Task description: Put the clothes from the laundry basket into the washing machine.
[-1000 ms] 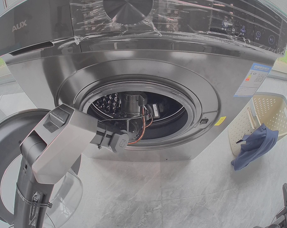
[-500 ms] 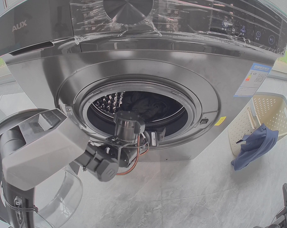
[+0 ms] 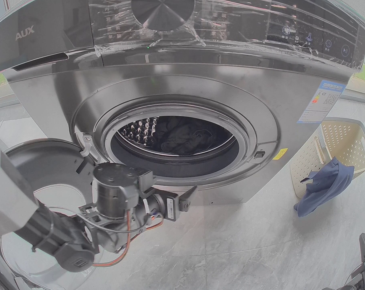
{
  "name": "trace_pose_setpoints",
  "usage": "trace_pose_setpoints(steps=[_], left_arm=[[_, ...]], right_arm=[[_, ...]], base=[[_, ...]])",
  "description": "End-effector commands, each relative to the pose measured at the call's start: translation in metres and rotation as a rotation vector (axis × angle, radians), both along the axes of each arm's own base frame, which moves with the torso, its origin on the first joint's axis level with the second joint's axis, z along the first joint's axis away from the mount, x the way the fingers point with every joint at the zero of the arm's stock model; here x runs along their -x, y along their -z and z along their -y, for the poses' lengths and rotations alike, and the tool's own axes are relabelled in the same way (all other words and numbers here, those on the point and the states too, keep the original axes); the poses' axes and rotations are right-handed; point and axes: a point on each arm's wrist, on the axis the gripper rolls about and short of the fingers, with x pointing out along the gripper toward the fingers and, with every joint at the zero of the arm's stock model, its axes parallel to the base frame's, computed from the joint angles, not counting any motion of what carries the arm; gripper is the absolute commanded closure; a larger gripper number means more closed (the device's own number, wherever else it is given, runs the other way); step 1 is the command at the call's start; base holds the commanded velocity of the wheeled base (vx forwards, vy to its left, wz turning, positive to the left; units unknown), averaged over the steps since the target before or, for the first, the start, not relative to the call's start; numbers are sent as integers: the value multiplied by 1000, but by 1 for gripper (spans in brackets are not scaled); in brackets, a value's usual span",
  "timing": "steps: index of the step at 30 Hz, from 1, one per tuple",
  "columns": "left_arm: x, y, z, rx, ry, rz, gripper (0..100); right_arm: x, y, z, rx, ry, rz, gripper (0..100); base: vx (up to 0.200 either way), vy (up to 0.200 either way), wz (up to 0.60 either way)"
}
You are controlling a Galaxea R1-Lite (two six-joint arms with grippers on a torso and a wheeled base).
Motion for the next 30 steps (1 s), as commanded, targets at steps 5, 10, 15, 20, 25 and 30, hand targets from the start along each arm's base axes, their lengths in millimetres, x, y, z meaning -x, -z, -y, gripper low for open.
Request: trace_pose_setpoints(steps=[5, 10, 15, 20, 25, 30], left_arm=[[66, -39, -56, 75, 23, 90, 0], [86, -50, -80, 114, 10, 135, 0], [101, -50, -105, 106, -36, 176, 0], [118, -53, -130, 111, -89, 228, 0], [134, -45, -148, 92, -122, 229, 0], [151, -40, -168, 84, -188, 253, 0]], right_arm=[[0, 5, 0, 0, 0, -4, 100], [0, 5, 0, 0, 0, -4, 100], [0, 5, 0, -1, 0, -4, 100], [0, 5, 0, 0, 0, -4, 100], [0, 5, 0, 0, 0, -4, 100], [0, 5, 0, 0, 0, -3, 100]], base=[[-200, 0, 0], [-80, 0, 0], [-80, 0, 0], [-160, 0, 0], [0, 0, 0], [-200, 0, 0]])
